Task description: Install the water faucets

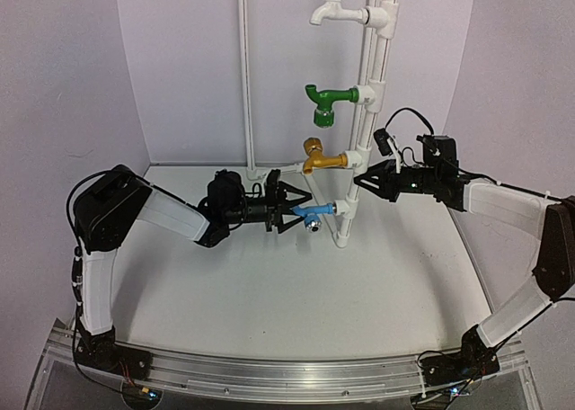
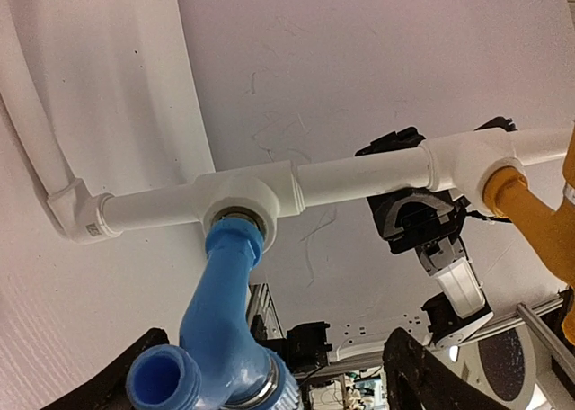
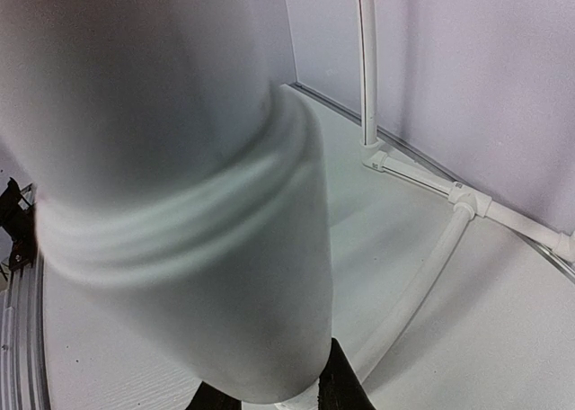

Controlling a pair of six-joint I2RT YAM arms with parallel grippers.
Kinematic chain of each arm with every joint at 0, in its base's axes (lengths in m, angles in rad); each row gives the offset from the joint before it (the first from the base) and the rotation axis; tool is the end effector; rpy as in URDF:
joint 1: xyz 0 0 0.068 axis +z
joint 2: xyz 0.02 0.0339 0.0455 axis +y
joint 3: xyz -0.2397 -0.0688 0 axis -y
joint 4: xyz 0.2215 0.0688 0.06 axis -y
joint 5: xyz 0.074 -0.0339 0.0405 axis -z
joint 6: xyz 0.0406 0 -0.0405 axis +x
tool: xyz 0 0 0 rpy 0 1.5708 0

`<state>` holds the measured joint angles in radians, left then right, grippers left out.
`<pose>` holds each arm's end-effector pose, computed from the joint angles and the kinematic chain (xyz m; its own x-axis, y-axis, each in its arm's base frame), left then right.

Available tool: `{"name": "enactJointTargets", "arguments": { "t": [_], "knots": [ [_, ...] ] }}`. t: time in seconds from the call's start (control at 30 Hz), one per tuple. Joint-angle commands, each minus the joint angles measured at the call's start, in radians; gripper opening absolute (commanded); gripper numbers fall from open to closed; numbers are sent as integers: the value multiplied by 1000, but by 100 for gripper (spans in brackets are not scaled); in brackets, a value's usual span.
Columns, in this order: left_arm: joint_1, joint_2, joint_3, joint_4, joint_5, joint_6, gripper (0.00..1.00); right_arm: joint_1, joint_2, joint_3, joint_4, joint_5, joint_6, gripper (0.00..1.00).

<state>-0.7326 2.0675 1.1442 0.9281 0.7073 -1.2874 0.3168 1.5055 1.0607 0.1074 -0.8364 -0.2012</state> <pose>0.2950 -0.3009 0.1843 -0.9509 -0.1262 -0.2826 0.2807 0.0334 -0.9592 0.3000 0.1301 0.2780 -0.1335 -0.1847 -0.9737 -0.9195 0.3895 0.0522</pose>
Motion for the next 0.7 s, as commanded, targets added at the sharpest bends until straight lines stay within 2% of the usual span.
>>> {"name": "enactJointTargets", "arguments": {
  "t": [0.0,0.13,0.23,0.47,0.67],
  "knots": [
    [-19,48,59,93,52,-51,78,4,32,24,-49,7,78,0],
    [-21,72,73,113,68,-74,76,4,29,20,-49,9,77,0],
    [-21,73,66,115,64,-56,70,4,29,19,-49,8,76,0],
    [-21,41,48,35,44,110,47,4,29,19,-49,3,78,0],
    [-19,36,61,-40,39,272,35,4,20,16,-51,-3,79,0]
  ]
}}
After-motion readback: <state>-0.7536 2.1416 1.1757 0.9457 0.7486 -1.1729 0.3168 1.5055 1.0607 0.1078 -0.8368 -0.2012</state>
